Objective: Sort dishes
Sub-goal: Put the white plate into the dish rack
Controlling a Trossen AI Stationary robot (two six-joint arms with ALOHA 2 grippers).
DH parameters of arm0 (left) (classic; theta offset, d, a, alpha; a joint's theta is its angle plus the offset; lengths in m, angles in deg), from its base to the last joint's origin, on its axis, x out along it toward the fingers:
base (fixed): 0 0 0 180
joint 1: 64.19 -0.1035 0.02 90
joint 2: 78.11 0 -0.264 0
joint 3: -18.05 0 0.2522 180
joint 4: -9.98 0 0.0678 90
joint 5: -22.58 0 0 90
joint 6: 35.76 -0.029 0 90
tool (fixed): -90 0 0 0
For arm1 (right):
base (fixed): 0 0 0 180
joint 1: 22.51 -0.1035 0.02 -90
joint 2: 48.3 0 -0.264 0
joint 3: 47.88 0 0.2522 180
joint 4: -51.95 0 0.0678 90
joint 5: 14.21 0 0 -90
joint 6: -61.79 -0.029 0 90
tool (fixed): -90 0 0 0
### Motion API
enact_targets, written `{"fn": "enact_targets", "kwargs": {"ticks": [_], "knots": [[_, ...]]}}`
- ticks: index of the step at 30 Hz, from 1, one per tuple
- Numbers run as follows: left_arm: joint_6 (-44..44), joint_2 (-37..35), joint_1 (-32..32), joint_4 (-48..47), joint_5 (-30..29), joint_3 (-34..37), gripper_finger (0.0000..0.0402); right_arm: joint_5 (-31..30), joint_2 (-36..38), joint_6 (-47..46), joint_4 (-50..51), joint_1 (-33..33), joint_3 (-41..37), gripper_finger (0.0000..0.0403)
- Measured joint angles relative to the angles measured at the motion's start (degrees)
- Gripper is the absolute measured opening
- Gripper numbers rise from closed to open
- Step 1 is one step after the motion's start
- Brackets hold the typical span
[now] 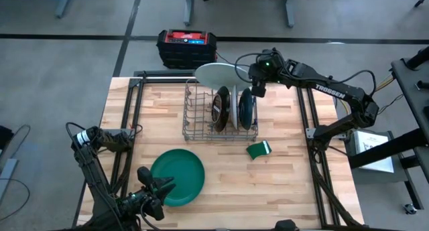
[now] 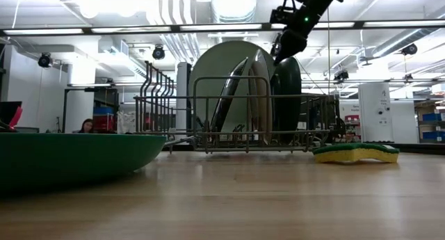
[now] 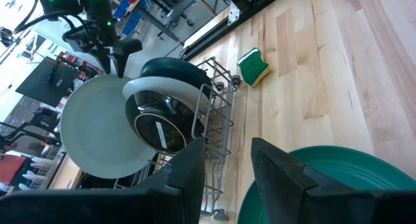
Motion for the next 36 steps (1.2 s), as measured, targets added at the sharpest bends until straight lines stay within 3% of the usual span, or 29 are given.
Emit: {"fn": "enact_targets", "kwargs": {"ticks": [28, 30, 33, 36], "knots": [[0.0, 0.0, 0.0, 0.0, 0.0, 0.0, 0.0116, 1.2, 1.4, -2.7, -5.7, -1.5, 0.0, 0.0213], [0.0, 0.0, 0.0, 0.0, 0.0, 0.0, 0.0116, 4.2, 2.3, -3.4, -7.6, -2.6, 0.0, 0.0206], [0.0, 0.0, 0.0, 0.0, 0.0, 0.0, 0.0116, 14.2, 3.3, -3.8, -10.4, -5.4, 0.0, 0.0189], [0.0, 0.0, 0.0, 0.0, 0.0, 0.0, 0.0116, 14.8, 2.6, -4.9, -12.9, -8.5, 0.0, 0.0176]]}}
